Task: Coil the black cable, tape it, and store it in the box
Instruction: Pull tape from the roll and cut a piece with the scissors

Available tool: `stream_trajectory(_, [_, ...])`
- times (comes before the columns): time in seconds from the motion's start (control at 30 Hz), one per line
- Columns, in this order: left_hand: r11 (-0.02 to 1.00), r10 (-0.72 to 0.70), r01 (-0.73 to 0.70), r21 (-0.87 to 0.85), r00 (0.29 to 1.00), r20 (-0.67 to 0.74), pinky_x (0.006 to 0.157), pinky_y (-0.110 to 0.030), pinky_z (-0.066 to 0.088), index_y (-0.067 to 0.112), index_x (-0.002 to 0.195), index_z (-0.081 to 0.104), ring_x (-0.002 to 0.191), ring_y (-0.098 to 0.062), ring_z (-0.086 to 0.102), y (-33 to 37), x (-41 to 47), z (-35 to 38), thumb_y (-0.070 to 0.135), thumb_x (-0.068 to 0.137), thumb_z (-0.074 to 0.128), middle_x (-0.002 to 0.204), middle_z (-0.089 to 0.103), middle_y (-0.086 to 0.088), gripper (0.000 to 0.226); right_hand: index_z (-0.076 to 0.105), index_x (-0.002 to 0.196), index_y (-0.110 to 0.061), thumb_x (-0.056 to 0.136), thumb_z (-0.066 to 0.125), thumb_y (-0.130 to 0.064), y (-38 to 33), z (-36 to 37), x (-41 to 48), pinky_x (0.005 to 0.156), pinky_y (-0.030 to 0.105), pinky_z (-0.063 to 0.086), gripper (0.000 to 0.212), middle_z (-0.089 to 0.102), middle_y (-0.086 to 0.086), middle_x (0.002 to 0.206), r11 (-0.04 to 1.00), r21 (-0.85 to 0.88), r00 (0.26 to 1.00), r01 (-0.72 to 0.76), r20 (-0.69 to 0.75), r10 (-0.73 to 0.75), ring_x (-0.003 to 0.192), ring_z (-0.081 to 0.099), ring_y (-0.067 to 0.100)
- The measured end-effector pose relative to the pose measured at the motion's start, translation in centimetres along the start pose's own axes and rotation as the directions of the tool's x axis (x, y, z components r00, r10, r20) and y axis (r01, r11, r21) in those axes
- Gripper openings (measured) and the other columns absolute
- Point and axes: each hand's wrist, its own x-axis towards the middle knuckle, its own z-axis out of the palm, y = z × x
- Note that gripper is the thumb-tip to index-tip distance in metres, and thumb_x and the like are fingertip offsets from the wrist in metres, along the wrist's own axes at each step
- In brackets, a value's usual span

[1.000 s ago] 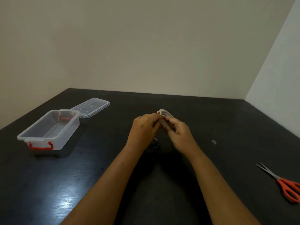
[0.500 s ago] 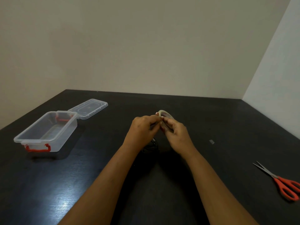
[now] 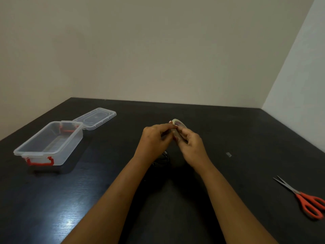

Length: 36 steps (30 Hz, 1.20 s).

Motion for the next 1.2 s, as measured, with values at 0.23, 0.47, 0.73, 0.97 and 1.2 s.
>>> stream_trajectory(0.23, [0.995,-0.006,0.005,-0.099,1.000,-0.012,0.078,-0.018,0.055,0.007,0.102,0.065,0.083,-0.008,0.069,-0.3,-0.2,0.2,0.007,0.085,0.066,0.090,0.071,-0.004,0.017,0.055,0.132,-0.018,0.096,0.054,-0.018,-0.7,0.0,-0.2,0.107,0.034,0.042,0.036,0.049,-0.035,0.110,1.000,0.004,1.000,-0.005,-0.004,0.005,0.110,0.049,-0.010])
stream_trajectory(0.47, [0.997,-0.026,0.023,-0.076,0.999,-0.034,0.073,-0.018,0.056,0.011,0.104,0.065,0.078,-0.006,0.067,-0.3,-0.5,0.2,0.010,0.087,0.064,0.088,0.070,0.001,0.017,0.051,0.135,-0.015,0.096,0.053,-0.013,-0.9,0.3,-0.3,0.106,0.035,0.044,0.040,0.053,-0.018,0.122,0.999,0.031,1.000,-0.012,-0.013,0.012,0.114,0.049,-0.004])
stream_trajectory(0.73, [0.984,-0.124,0.115,-0.139,0.990,-0.060,0.080,-0.021,0.056,0.017,0.096,0.068,0.089,-0.005,0.066,0.1,-0.5,0.8,0.008,0.083,0.067,0.099,0.070,-0.002,0.016,0.047,0.139,-0.017,0.097,0.054,-0.017,-0.5,0.0,-0.2,0.107,0.033,0.042,0.043,0.052,0.003,0.140,0.993,-0.117,0.999,0.017,-0.036,-0.021,0.129,0.048,0.014])
stream_trajectory(0.97, [0.992,-0.108,0.112,0.057,0.992,-0.072,0.080,-0.017,0.046,0.016,0.095,0.066,0.107,-0.009,0.055,0.1,-0.5,1.3,0.011,0.086,0.062,0.133,0.056,0.002,0.011,0.047,0.139,-0.015,0.097,0.052,-0.018,-1.0,-0.1,-0.4,0.110,0.030,0.038,0.042,0.050,0.001,0.142,0.990,-0.136,0.999,0.036,-0.013,-0.038,0.129,0.042,0.005])
stream_trajectory(1.2, [0.980,-0.140,0.143,0.138,0.990,-0.030,0.072,-0.008,0.037,0.012,0.090,0.060,0.109,0.007,0.026,0.6,-0.4,1.7,0.011,0.092,0.051,0.138,0.039,0.004,0.010,0.047,0.139,-0.016,0.097,0.052,-0.015,-1.1,0.0,-0.5,0.109,0.037,0.041,0.042,0.052,0.000,0.140,0.990,-0.142,1.000,0.015,0.009,-0.014,0.131,0.045,0.012])
